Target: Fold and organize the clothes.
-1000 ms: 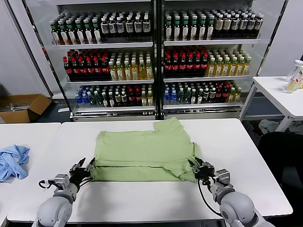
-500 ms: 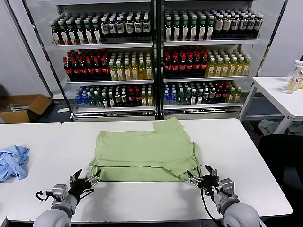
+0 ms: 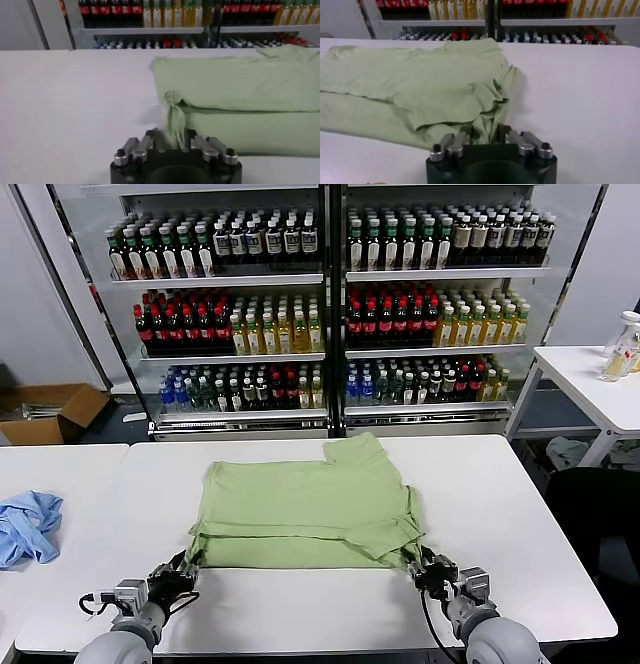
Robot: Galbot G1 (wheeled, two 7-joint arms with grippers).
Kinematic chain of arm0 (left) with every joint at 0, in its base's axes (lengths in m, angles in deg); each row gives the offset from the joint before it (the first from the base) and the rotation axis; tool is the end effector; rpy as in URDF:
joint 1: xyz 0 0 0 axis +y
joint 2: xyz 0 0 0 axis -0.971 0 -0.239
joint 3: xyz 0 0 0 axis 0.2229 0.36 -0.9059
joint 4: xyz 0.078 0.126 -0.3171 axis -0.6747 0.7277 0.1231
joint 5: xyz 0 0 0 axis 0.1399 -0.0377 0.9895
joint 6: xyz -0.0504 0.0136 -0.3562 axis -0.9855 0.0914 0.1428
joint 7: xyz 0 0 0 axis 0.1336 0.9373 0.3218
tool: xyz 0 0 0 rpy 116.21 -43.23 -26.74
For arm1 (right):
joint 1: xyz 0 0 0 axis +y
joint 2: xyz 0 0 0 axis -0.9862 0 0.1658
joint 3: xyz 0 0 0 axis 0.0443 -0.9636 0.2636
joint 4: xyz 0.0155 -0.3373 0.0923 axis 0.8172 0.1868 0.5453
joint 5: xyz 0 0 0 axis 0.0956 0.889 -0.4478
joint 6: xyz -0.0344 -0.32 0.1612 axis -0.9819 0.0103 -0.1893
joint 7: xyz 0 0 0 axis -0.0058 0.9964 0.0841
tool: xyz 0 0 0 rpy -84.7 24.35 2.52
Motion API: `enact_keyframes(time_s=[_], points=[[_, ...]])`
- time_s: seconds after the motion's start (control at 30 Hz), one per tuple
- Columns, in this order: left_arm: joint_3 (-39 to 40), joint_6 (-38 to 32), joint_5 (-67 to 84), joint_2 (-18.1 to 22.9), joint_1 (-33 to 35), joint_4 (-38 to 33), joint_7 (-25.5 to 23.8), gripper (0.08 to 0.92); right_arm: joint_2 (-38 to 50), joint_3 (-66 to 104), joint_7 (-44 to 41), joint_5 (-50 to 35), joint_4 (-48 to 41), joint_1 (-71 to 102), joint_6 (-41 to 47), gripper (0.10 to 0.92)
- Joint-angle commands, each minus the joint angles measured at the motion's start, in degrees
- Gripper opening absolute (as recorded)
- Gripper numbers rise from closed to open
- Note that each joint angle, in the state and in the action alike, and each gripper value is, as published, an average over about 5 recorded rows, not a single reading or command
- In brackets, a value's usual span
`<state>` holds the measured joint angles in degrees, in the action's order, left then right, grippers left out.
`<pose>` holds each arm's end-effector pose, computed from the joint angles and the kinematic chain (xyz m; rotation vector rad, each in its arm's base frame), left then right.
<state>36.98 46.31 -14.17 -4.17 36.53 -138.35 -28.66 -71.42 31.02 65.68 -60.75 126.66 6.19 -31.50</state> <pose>0.2344 0.1067 -0.3166 -0.0282 -2.5685 -0.0105 0.2490 -0.0487 -0.3008 0.3371 -2.5789 0.0264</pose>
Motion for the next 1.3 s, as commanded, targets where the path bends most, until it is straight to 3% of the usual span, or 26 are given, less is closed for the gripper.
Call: enact_keyframes(time_s=[0.03, 0.17, 0.33, 0.6, 0.87, 1.0, 1.13, 1.3], points=[[0.1, 1.3, -0.6, 0.2, 0.7, -0.1, 0.5, 0.212, 2.5, 3.5, -0.5, -0.1, 7.3, 6.6, 0.1, 0.181], [-1.6, 1.2, -0.7, -1.5, 6.8, -7.1, 0.5, 0.113, 6.0, 10.2, -0.8, -0.3, 16.7, 17.1, -0.1, 0.134], [-7.7, -0.2, -1.4, -4.0, 20.2, -18.2, 0.0, 0.084, 5.7, 10.6, -0.3, 1.1, 19.1, 22.0, -0.9, 0.134], [-12.7, -0.1, -3.1, -4.4, 27.0, -19.2, -2.4, 0.089, 4.4, 8.4, 0.6, 4.5, 18.4, 23.9, -1.0, 0.155], [-14.1, 0.9, -5.5, -3.2, 27.1, -21.7, -3.3, 0.286, 6.1, 14.0, 1.4, 1.7, 24.4, 22.2, -0.6, 0.373], [-17.9, 1.6, -3.6, -3.6, 25.4, -26.7, -3.4, 0.399, 6.0, 13.6, 2.4, -0.9, 21.4, 11.3, 1.0, 0.486], [-16.5, 0.4, -1.1, -6.1, 17.2, -25.8, -3.7, 0.503, 3.8, 7.7, 3.5, -4.5, 13.0, -4.9, 5.1, 0.598], [-8.9, -1.9, 1.7, -8.2, 4.0, -14.3, -4.4, 0.65, -0.8, -2.7, 4.1, -5.0, -0.7, -23.2, 6.7, 0.745]])
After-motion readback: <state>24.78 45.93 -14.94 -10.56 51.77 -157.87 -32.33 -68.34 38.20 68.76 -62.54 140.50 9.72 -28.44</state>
